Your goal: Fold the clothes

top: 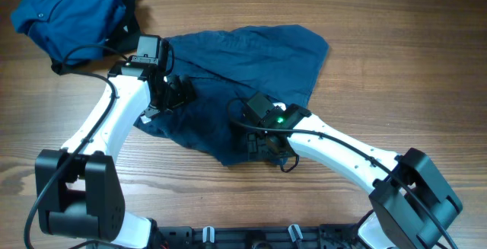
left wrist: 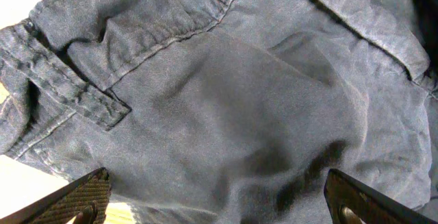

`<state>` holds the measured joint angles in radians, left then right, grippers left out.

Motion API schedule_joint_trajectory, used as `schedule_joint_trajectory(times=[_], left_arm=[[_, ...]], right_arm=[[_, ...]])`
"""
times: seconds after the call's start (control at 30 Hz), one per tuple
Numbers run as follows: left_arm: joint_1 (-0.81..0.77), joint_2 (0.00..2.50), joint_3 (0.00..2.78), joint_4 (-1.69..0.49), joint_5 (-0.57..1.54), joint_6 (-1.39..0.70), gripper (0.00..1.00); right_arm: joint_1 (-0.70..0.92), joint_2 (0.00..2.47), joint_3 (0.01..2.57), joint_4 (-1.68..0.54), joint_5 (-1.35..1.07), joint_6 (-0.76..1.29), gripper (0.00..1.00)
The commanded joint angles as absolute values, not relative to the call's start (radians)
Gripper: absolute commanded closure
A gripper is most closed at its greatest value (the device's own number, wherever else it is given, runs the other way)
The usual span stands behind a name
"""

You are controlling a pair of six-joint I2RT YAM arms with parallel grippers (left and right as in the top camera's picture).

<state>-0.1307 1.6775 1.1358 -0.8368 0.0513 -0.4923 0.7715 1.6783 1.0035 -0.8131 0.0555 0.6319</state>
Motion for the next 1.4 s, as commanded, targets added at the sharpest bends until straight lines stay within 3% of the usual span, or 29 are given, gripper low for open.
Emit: schedule_joint_trajectory(times=[0.0, 0.07, 0.1, 0.43, 0.77, 1.1, 1.17, 1.2, 1.23, 1.33, 1.37], left_arm=[[-0.128, 1.695, 1.13, -0.837, 0.059, -0.502, 0.0], [-0.128, 1.697, 1.13, -0.837, 0.059, -0.502, 0.0], [-0.128, 1.698, 1.13, -0.837, 0.059, -0.502, 0.0], [-0.128, 1.699, 1.13, -0.837, 0.043, -0.501, 0.0], [-0.128, 1.699, 1.13, -0.836, 0.039, -0.501, 0.0], [-0.128, 1.699, 1.13, -0.823, 0.033, -0.502, 0.0], [-0.128, 1.699, 1.13, -0.818, 0.033, -0.502, 0.0], [-0.128, 1.699, 1.13, -0.817, 0.033, -0.502, 0.0], [-0.128, 1.699, 1.13, -0.814, 0.033, -0.502, 0.0], [-0.128, 1.699, 1.13, -0.807, 0.033, -0.502, 0.0], [-0.128, 1.699, 1.13, -0.807, 0.033, -0.502, 0.0]], right_arm=[[0.775, 1.687, 1.0, -0.82, 0.139, 0.632, 0.22], [0.775, 1.687, 1.0, -0.819, 0.139, 0.635, 0.47], [0.775, 1.687, 1.0, -0.82, 0.143, 0.642, 0.53], [0.739, 1.687, 1.003, -0.824, 0.168, 0.708, 0.91], [0.565, 1.678, 1.084, -0.829, 0.104, 0.722, 0.96], [0.36, 1.674, 1.206, -0.828, 0.017, 0.59, 0.96], [0.329, 1.674, 1.215, -0.826, 0.017, 0.559, 0.91], [0.309, 1.674, 1.219, -0.826, 0.017, 0.54, 0.79], [0.292, 1.674, 1.221, -0.825, 0.017, 0.517, 0.55], [0.245, 1.674, 1.229, -0.837, 0.016, 0.472, 0.0], [0.229, 1.674, 1.234, -0.855, 0.011, 0.473, 0.01]])
